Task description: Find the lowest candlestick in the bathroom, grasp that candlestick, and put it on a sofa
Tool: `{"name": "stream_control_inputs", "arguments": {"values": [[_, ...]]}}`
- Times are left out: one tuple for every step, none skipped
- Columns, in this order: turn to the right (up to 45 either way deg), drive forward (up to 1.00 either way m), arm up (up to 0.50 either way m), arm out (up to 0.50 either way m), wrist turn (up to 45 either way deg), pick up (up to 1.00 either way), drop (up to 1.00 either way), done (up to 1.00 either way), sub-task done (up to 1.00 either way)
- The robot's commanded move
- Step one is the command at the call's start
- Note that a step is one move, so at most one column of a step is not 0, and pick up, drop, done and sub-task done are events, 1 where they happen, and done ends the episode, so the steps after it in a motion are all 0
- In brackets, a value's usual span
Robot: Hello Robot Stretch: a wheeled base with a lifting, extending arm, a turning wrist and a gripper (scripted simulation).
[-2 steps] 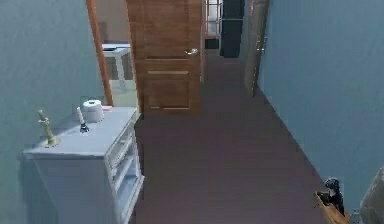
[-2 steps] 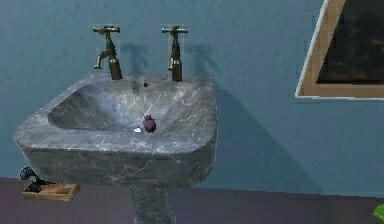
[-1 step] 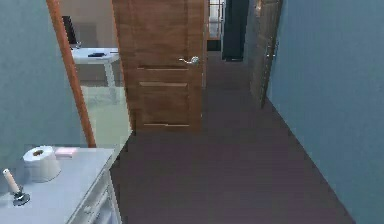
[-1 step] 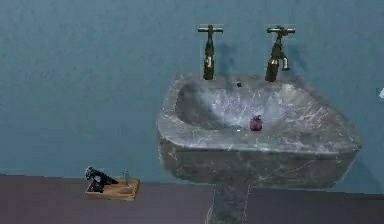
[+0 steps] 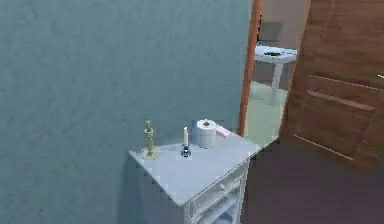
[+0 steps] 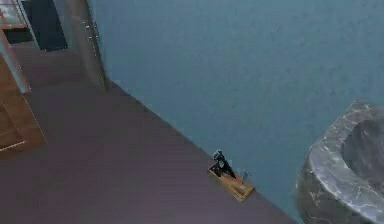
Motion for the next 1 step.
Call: {"name": "stream_control_inputs", "arguments": {"values": [[-45.0, 0.0, 0.0, 0.0, 0.0, 0.0, 0.0, 0.0, 0.0]]}}
